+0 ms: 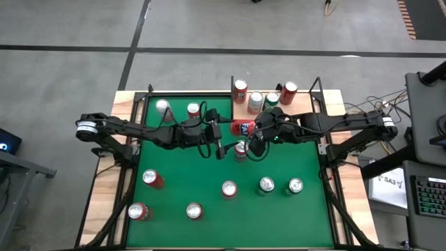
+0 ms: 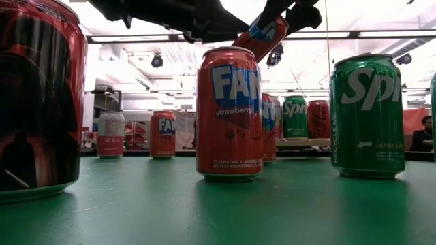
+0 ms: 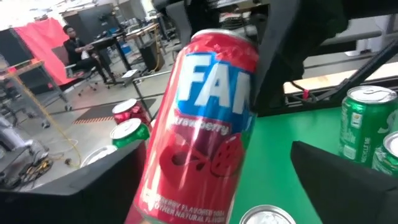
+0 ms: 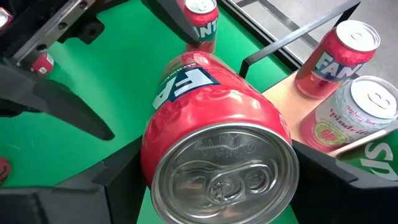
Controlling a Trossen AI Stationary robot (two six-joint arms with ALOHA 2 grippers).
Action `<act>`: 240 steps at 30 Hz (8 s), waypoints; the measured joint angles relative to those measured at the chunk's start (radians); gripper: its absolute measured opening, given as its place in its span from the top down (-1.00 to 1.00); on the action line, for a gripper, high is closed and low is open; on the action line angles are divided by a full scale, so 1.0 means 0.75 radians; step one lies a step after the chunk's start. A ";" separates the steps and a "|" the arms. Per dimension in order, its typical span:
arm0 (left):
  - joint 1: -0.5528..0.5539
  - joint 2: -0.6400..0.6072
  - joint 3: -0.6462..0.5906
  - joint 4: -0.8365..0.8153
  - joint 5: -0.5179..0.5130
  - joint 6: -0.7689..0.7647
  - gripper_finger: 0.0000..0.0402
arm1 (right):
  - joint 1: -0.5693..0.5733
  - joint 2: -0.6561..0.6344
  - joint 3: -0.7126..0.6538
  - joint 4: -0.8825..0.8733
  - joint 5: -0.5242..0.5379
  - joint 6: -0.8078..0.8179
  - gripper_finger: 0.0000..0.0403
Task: Place canned beverage on shelf
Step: Put the red soda can on the shelf aligned with the other red soda can
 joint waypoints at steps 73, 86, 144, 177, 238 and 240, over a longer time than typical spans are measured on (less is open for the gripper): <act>-0.181 0.218 -0.125 0.955 -0.431 0.151 -0.45 | 0.297 -0.234 -0.280 0.742 0.314 -0.596 -0.71; -0.181 0.220 -0.125 0.996 -0.434 0.140 -0.45 | 0.291 -0.153 -0.690 1.759 0.363 -0.857 -0.71; -0.183 0.216 -0.125 0.923 -0.500 0.115 -0.81 | 0.184 -0.013 -0.556 1.810 0.429 -0.858 -0.36; -0.152 -0.482 -0.513 0.357 -0.002 -0.048 -0.63 | 0.126 -0.509 -0.704 0.868 0.103 -0.553 -0.36; -0.145 -0.757 -0.626 0.311 -0.227 -0.035 -0.60 | -0.437 0.092 -1.067 1.922 -0.232 -0.613 -0.36; -0.145 -0.757 -0.626 0.311 -0.229 -0.035 -0.60 | -0.443 0.095 -1.065 1.929 -0.233 -0.610 -0.36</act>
